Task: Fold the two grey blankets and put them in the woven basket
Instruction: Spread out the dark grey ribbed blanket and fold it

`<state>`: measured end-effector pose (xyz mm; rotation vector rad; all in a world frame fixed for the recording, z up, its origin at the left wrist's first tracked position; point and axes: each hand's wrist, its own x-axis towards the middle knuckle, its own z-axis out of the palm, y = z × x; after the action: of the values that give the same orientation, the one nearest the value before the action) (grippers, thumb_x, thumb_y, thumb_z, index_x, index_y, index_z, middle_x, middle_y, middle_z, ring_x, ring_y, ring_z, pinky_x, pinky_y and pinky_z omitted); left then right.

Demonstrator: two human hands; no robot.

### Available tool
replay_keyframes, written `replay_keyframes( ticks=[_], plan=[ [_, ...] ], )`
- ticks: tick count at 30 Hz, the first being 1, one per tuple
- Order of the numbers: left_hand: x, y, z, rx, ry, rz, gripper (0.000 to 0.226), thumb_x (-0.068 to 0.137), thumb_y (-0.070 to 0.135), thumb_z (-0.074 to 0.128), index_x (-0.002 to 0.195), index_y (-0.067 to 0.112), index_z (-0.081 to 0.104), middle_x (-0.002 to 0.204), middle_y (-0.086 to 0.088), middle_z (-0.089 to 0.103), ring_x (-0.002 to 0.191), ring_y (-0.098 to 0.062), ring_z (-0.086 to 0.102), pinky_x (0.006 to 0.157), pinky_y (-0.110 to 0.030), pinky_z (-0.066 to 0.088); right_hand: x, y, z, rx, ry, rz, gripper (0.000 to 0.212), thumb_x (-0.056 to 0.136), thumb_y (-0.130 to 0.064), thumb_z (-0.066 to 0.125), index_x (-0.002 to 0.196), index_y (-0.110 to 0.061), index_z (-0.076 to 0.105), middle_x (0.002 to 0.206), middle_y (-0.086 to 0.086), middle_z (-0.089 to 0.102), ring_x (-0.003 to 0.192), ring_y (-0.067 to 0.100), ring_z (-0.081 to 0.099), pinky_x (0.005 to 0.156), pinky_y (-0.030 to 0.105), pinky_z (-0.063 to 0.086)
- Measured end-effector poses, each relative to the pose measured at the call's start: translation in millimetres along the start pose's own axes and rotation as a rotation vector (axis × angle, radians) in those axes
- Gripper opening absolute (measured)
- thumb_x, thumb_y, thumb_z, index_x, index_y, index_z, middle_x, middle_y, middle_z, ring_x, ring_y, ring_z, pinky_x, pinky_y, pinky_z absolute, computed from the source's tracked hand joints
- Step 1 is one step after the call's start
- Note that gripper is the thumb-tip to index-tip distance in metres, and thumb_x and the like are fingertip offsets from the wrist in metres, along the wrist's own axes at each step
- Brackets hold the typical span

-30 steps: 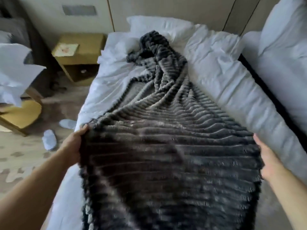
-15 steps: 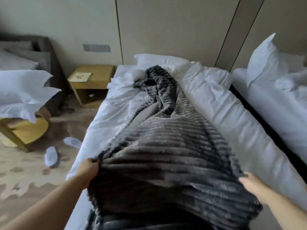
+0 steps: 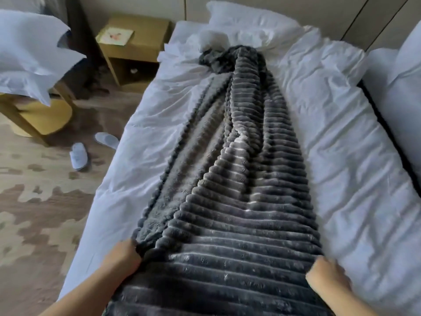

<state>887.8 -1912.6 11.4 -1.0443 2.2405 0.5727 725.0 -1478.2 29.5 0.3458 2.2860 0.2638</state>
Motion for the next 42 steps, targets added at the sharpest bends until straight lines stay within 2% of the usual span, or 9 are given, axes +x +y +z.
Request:
replay_keyframes(
  ticks=[3, 7, 17, 24, 29, 32, 35, 39, 42],
  plan=[
    [17, 22, 1, -0.119, 0.014, 0.043, 0.047, 0.080, 0.008, 0.053, 0.126, 0.018, 0.054, 0.126, -0.010, 0.060, 0.112, -0.025, 0.058, 0.085, -0.025, 0.044, 0, -66, -37, 0.034, 0.114, -0.192, 0.040, 0.094, -0.023, 0.045, 0.134, -0.016, 0.044, 0.144, 0.005, 0.036, 0.108, 0.023, 0.054, 0.075, 0.031, 0.050],
    [44, 58, -5, -0.132, 0.015, 0.113, 0.043, 0.083, 0.011, 0.051, 0.124, 0.024, 0.056, 0.125, -0.005, 0.062, 0.108, -0.022, 0.060, 0.081, -0.024, 0.045, -2, -146, -63, 0.148, 0.062, -0.433, 0.014, 0.094, -0.017, 0.044, 0.100, -0.013, 0.055, 0.098, 0.003, 0.052, 0.060, 0.017, 0.047, 0.053, 0.026, 0.033],
    [121, 140, 16, -0.224, -0.139, 0.327, 0.059, 0.089, 0.032, 0.061, 0.143, 0.027, 0.038, 0.134, -0.002, 0.054, 0.119, -0.020, 0.053, 0.092, -0.025, 0.041, 42, -322, -111, 0.333, 0.059, -0.893, 0.041, 0.095, -0.013, 0.039, 0.131, -0.024, 0.053, 0.135, -0.004, 0.051, 0.112, 0.017, 0.049, 0.087, 0.025, 0.038],
    [118, 166, 27, -0.191, -0.348, 0.516, 0.035, 0.097, 0.040, 0.046, 0.076, 0.018, 0.065, 0.081, -0.005, 0.063, 0.080, -0.022, 0.063, 0.068, -0.027, 0.046, 109, -347, -108, 0.105, 0.145, -0.316, 0.051, 0.097, -0.038, 0.039, 0.138, -0.009, 0.032, 0.141, 0.015, 0.043, 0.121, 0.036, 0.049, 0.085, 0.040, 0.044],
    [134, 177, 32, -0.202, -0.053, 0.264, 0.042, 0.089, 0.040, 0.056, 0.127, 0.026, 0.048, 0.122, 0.000, 0.048, 0.112, -0.022, 0.053, 0.092, -0.034, 0.047, 140, -337, -107, 0.083, 0.157, -0.193, 0.052, 0.093, -0.041, 0.049, 0.131, -0.008, 0.041, 0.128, 0.014, 0.057, 0.114, 0.034, 0.056, 0.073, 0.038, 0.043],
    [142, 185, 31, -0.280, -0.210, 0.224, 0.060, 0.084, 0.051, 0.061, 0.134, 0.024, 0.043, 0.123, 0.001, 0.057, 0.113, -0.016, 0.054, 0.089, -0.024, 0.042, 139, -343, -123, 0.449, 0.199, -0.239, 0.030, 0.094, -0.024, 0.046, 0.113, -0.004, 0.058, 0.115, 0.017, 0.063, 0.108, 0.037, 0.058, 0.079, 0.035, 0.043],
    [146, 186, 13, -0.609, -0.364, 0.290, 0.018, 0.087, 0.046, 0.061, 0.086, 0.028, 0.061, 0.074, 0.007, 0.058, 0.069, -0.007, 0.052, 0.068, -0.025, 0.039, 106, -365, -147, 1.118, 0.068, -0.426, 0.022, 0.088, -0.020, 0.049, 0.101, -0.009, 0.061, 0.099, 0.004, 0.064, 0.100, 0.026, 0.057, 0.086, 0.034, 0.044],
    [164, 153, -24, -0.953, 0.078, 0.161, 0.023, 0.094, 0.031, 0.055, 0.072, 0.029, 0.062, 0.062, 0.007, 0.064, 0.058, -0.006, 0.057, 0.059, -0.027, 0.043, 70, -420, -183, 1.525, -0.103, -0.674, 0.013, 0.082, -0.017, 0.052, 0.072, -0.021, 0.058, 0.072, -0.011, 0.058, 0.063, -0.003, 0.054, 0.066, 0.022, 0.040],
    [193, 116, -43, -0.849, 0.436, -0.082, 0.021, 0.093, 0.024, 0.053, 0.072, 0.022, 0.058, 0.062, 0.006, 0.057, 0.067, -0.017, 0.055, 0.059, -0.034, 0.038, 58, -466, -185, 1.321, -0.221, -0.805, 0.014, 0.090, -0.019, 0.053, 0.097, -0.016, 0.065, 0.085, -0.008, 0.060, 0.074, -0.005, 0.057, 0.076, 0.024, 0.043]
  ],
)
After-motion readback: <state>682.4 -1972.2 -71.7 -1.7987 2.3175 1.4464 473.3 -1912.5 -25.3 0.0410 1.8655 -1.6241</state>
